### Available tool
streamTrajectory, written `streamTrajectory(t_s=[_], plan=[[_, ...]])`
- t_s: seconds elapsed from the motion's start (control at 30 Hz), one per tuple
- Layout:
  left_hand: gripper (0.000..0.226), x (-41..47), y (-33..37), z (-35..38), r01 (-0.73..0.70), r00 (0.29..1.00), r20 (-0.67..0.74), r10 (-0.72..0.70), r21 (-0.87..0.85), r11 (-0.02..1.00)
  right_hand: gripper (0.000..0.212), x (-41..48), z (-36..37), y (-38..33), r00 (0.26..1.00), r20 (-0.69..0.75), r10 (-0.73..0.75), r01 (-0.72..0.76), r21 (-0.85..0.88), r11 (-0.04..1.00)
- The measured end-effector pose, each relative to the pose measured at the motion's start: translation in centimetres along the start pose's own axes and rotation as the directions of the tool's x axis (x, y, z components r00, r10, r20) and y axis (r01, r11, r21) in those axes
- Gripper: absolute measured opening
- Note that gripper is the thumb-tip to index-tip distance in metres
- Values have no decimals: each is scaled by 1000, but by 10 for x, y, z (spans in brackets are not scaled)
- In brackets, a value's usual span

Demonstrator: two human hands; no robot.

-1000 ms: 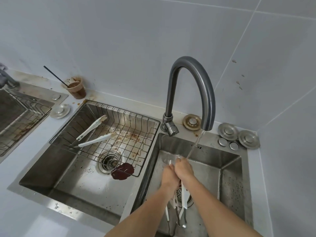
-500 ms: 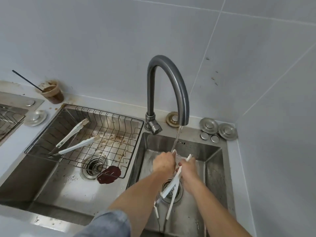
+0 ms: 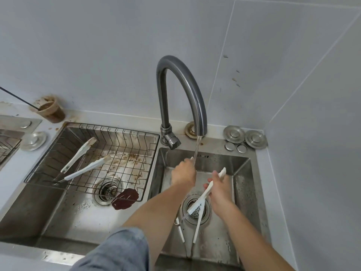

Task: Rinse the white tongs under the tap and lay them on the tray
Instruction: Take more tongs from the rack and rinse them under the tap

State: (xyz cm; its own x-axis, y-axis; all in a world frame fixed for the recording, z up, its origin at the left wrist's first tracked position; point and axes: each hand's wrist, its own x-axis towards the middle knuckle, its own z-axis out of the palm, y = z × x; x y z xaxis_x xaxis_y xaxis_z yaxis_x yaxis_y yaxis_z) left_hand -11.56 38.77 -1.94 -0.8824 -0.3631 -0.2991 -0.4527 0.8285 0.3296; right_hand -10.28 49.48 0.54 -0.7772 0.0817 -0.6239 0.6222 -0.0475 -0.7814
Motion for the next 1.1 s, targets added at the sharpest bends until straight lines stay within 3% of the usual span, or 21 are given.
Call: streamTrajectory(t_s=[0.03, 0.13, 0.27, 0.33, 0.4, 0.57, 0.6, 0.7, 0.9, 1.1], plan=[[22, 3, -1, 0, 31, 999, 22, -31, 23, 999, 22, -2, 2, 0, 1000, -2, -1, 1, 20, 1000], [33, 9, 0, -2, 239, 966, 129, -223, -126, 963, 15, -10, 11, 4, 997, 21, 73, -74, 7, 997], [32, 13, 5, -2, 290, 936, 290, -198, -320, 902, 10, -9, 17, 7, 994, 5, 109, -109, 55, 993], [32, 7, 6, 0, 342, 917, 380, -123, -589, 732, 14, -4, 16, 9, 994, -21, 111, -110, 30, 993], [31, -4, 3, -1, 386, 915, 389, -112, -754, 533, 23, 0, 16, 13, 992, -46, 118, -119, -5, 993], [31, -46, -7, 15, 430, 900, 378, -219, -855, 292, 32, 2, 8, 30, 986, -91, 137, -144, -82, 986], [29, -54, -10, 20, 432, 897, 370, -241, -846, 311, 34, 3, 5, 35, 987, -93, 131, -140, -104, 985], [30, -67, -25, 33, 391, 920, 303, -249, -761, 518, 40, 3, -5, 60, 991, -66, 117, -130, -241, 962], [19, -84, -59, 64, 356, 934, 246, -258, -635, 685, 32, -3, -28, 109, 984, 20, 178, -158, -363, 918], [15, -89, -62, 102, 443, 895, 246, -373, -597, 669, 34, 2, -47, 126, 998, -12, 57, -52, -621, 782]])
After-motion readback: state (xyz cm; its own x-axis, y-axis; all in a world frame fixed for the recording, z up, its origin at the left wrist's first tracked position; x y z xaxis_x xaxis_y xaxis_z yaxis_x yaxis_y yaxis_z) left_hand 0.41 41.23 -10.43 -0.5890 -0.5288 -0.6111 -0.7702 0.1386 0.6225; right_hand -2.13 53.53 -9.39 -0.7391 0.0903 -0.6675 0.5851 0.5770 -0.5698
